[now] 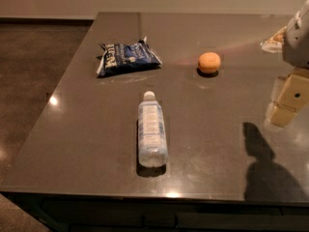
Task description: Move blue plastic bottle near blue chip bag
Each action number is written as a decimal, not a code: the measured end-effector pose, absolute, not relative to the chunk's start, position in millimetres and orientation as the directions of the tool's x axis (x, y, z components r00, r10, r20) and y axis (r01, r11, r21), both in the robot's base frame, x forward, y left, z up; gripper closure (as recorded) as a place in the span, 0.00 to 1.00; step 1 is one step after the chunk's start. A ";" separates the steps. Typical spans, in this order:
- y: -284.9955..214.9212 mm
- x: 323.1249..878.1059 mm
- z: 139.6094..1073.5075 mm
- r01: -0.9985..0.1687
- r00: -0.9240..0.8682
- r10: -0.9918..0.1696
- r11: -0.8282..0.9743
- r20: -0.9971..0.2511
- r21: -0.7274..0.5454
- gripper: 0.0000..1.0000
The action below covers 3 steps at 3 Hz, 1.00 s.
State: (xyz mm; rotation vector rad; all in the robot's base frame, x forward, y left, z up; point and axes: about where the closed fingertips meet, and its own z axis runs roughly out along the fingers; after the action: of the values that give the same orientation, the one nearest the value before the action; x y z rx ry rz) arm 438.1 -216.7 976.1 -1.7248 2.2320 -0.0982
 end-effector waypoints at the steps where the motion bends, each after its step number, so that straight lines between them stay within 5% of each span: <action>1: -216.7 438.1 976.2 -0.931 -0.221 -0.953 0.270 -0.207 -0.246 0.00; 3: -171.2 455.8 968.7 -0.961 -0.050 -0.974 0.108 -0.223 -0.255 0.00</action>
Offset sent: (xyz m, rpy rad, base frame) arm 0.0142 0.0334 -0.0012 0.0150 -0.0038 0.1377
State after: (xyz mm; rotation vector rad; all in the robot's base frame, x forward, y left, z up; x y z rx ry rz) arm 455.8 -171.2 968.7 -1.8952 2.0573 -0.0530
